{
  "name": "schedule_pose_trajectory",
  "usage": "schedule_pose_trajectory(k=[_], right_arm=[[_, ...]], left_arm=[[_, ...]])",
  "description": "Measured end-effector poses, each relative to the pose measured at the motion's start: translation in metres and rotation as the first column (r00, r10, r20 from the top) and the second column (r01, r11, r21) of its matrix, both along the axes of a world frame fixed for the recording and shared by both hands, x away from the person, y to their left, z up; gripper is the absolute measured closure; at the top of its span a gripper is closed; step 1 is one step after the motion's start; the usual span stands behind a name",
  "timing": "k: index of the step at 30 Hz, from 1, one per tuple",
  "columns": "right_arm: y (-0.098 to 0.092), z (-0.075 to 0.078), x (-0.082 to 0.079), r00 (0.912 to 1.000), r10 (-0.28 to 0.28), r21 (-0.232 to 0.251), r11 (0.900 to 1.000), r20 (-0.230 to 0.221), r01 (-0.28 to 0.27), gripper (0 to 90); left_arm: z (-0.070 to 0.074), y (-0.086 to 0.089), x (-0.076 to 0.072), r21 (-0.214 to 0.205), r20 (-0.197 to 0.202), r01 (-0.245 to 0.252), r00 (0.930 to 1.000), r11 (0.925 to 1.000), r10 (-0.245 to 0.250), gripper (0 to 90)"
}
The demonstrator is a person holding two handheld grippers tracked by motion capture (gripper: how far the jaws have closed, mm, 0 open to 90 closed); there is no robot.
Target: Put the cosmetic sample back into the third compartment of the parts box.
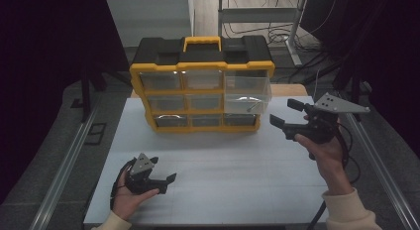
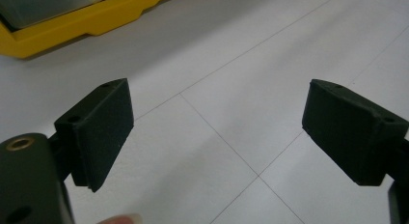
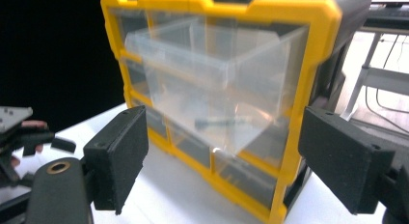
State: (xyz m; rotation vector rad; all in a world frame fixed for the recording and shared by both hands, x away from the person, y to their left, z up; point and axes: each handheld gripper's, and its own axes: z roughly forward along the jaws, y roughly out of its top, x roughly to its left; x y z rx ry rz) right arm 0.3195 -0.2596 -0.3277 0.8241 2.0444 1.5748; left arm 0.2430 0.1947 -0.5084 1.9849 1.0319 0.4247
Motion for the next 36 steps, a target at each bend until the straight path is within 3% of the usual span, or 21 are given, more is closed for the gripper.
schedule_pose_trajectory(k=[21,27,36], right_arm=[[-0.020,-0.067,-0.010,0.9943,-0.015,-0.028,0.9995,-0.105,0.012,18.8],[-0.025,-0.102,-0.013,0.9857,-0.021,-0.064,0.9979,-0.167,0.011,18.9],[-0.031,-0.141,-0.018,0.9706,-0.031,-0.103,0.9947,-0.239,0.006,19.1]], left_arm=[[0.002,0.003,0.006,-0.019,-0.001,0.003,1.0000,0.9998,-0.003,11.5],[0.003,0.004,0.004,-0.016,0.006,0.002,1.0000,0.9999,-0.002,11.5],[0.004,0.007,0.002,-0.016,0.012,-0.004,0.9999,0.9999,0.004,11.6]])
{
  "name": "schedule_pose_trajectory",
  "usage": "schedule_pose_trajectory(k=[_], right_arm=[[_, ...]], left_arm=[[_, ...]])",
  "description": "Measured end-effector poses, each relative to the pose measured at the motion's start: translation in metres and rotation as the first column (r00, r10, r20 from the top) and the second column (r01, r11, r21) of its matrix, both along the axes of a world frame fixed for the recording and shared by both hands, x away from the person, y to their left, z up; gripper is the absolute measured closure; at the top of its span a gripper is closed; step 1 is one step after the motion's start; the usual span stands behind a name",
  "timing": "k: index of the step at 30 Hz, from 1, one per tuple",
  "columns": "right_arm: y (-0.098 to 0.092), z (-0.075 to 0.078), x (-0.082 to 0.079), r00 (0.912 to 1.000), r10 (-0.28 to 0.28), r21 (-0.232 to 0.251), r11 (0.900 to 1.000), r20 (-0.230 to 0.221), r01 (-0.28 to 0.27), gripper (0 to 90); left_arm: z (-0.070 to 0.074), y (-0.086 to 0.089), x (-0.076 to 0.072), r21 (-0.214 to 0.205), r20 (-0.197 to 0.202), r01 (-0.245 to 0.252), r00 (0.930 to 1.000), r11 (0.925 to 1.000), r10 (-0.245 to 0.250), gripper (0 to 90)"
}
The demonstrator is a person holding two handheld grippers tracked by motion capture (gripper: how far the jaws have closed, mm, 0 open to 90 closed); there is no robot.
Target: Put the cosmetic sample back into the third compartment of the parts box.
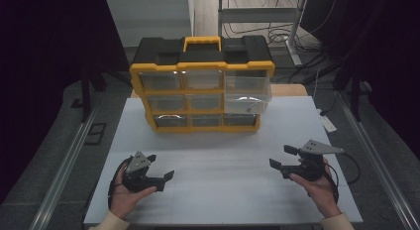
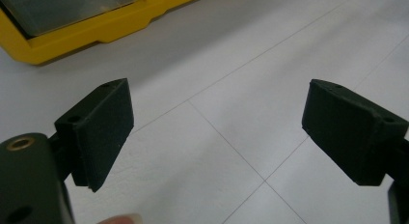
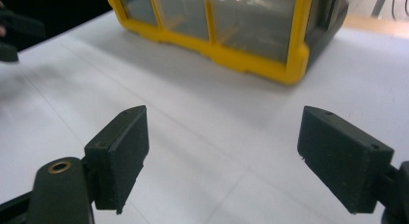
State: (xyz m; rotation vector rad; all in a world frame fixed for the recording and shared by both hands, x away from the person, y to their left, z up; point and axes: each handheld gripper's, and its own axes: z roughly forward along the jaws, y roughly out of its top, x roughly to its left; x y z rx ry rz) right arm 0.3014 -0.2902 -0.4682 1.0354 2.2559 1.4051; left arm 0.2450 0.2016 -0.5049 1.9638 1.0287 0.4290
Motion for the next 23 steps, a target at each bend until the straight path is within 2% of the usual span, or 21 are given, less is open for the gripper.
schedule_pose_trajectory(k=[4,8,23], right_arm=[[-0.002,-0.016,-0.001,0.9997,-0.006,-0.019,0.9998,-0.023,0.005,19.5],[-0.004,-0.022,-0.001,0.9995,-0.012,-0.022,0.9997,-0.030,0.011,19.6],[-0.008,-0.027,-0.001,0.9988,-0.025,-0.023,0.9994,-0.043,0.024,19.4]], left_arm=[[0.000,-0.001,0.000,0.002,-0.001,0.004,1.0000,1.0000,-0.004,11.6],[-0.001,-0.002,0.001,0.005,-0.002,0.004,1.0000,1.0000,-0.004,11.6],[-0.002,-0.003,0.002,0.009,-0.004,0.004,1.0000,1.0000,-0.004,11.7]])
